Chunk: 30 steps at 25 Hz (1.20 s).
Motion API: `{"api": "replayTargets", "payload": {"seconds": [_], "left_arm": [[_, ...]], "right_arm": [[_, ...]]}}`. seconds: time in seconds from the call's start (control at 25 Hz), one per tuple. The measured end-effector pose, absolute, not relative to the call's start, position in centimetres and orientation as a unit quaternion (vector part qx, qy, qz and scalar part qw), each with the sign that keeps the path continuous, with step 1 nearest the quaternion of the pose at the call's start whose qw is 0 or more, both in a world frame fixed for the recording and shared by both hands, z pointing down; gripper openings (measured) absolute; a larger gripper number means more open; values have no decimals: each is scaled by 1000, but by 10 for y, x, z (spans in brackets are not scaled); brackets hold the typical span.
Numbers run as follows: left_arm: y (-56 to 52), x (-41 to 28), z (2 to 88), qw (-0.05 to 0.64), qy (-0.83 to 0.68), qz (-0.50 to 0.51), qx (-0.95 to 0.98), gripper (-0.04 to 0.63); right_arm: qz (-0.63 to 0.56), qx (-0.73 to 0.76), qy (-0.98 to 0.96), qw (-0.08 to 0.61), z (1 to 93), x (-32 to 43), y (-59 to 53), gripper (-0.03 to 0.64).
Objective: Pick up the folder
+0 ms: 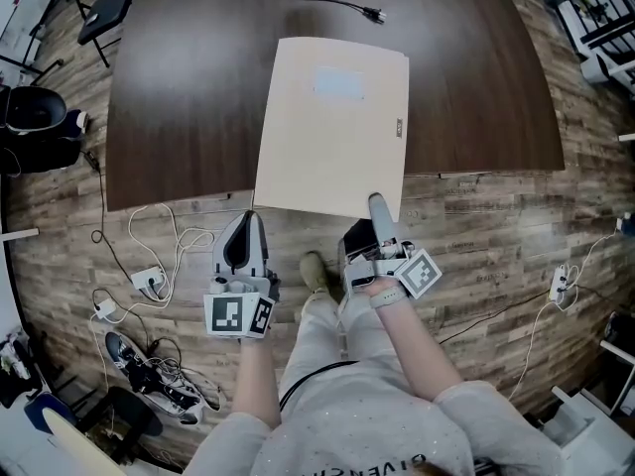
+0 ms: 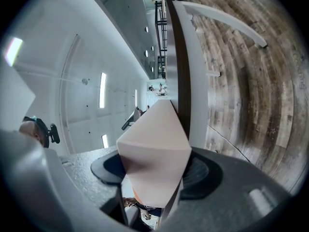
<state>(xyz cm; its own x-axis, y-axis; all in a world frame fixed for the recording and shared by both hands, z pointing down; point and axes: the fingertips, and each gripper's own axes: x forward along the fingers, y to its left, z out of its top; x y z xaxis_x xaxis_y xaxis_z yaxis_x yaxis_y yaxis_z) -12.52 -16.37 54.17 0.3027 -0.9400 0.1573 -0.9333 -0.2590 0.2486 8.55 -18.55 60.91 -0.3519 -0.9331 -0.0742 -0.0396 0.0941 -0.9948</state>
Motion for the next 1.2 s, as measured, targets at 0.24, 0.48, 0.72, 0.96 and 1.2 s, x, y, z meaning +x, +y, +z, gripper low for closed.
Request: {"api": "replayTargets", "payload": {"seconds": [0.24,0.48,0.72,0.96,1.2], "left_arm": [[-168,-134,540,149,-595,-13,790,-2],[-169,-137,544,156,-595,-12,789,-2],[-170,-143,546,163,-598,-11,784,-2],[-171,-145,547,165,-602,-10,781,-2],[-171,-146,541,157,-602,-18,783,-2]], "right_arm": [[-538,-402,612,418,605,90,-188,302],[-539,-408,611,411,606,79,-194,322],[-547,-404,607,412,606,71,-204,328],[-559,-402,599,409,611,71,-205,289],[-557,-405,610,393,604,73,-205,278]]}}
